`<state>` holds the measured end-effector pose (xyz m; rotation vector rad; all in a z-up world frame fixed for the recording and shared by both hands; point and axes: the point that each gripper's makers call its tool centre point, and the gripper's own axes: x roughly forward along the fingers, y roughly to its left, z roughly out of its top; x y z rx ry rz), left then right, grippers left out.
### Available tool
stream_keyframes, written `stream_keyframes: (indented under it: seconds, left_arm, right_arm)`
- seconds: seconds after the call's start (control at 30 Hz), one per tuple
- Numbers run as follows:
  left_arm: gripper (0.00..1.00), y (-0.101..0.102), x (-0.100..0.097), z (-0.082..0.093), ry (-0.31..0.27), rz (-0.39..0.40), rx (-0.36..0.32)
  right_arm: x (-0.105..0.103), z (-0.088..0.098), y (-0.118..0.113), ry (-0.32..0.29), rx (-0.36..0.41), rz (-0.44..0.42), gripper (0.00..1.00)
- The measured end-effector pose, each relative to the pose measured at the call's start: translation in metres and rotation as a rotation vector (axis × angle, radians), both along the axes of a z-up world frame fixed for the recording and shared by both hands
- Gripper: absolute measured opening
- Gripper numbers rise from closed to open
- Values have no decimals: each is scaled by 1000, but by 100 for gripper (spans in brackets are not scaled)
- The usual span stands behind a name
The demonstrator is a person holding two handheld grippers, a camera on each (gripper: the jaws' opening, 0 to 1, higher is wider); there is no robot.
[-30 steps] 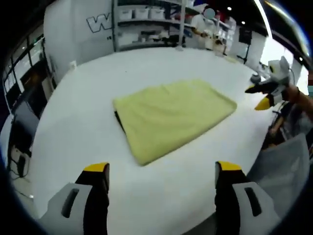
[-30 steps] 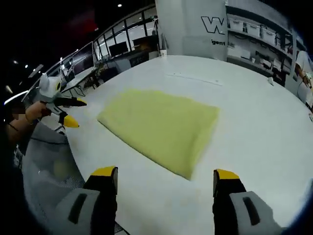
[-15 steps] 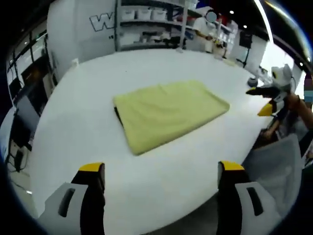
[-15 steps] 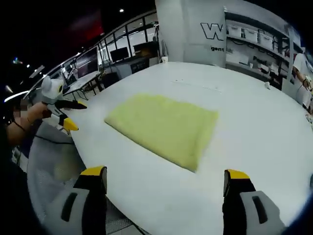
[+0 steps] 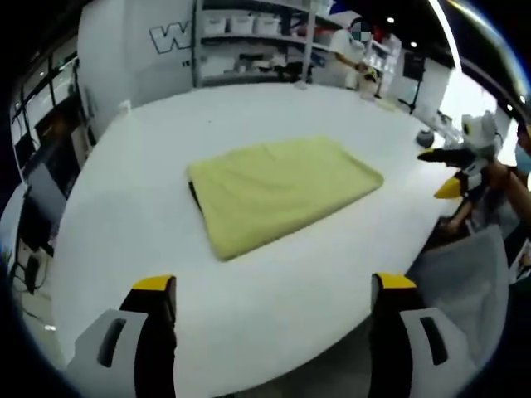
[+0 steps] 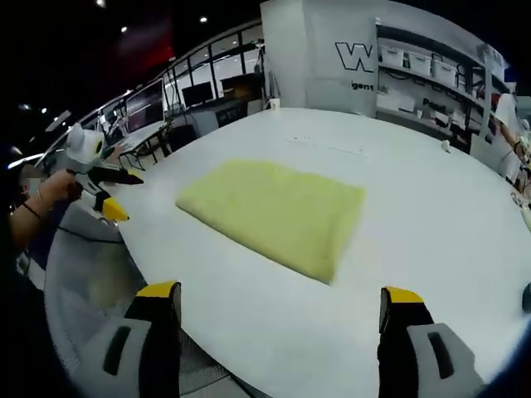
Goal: Fold the garment on the visible template until the final outline fits inside the template.
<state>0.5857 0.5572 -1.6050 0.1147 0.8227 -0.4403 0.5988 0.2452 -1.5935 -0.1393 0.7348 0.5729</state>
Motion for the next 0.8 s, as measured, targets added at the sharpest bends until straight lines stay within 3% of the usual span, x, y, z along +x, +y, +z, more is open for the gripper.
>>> stream_keyframes:
  seconds: [0.3, 0.4, 0.6, 0.8]
  left_arm:
    - [96, 8, -1, -9, 29, 11, 15]
    - [96, 12, -1, -6, 29, 21, 13]
    - [96, 21, 6, 1, 18, 45, 11]
    - [96, 20, 5, 0, 27, 39, 15]
  right_arm:
    - [5, 8, 4, -27, 9, 10, 98]
    - [10, 9, 6, -47, 0, 16, 97]
    - [15, 1, 10, -31, 11, 20, 96]
    - [15, 8, 9, -48, 9, 20, 97]
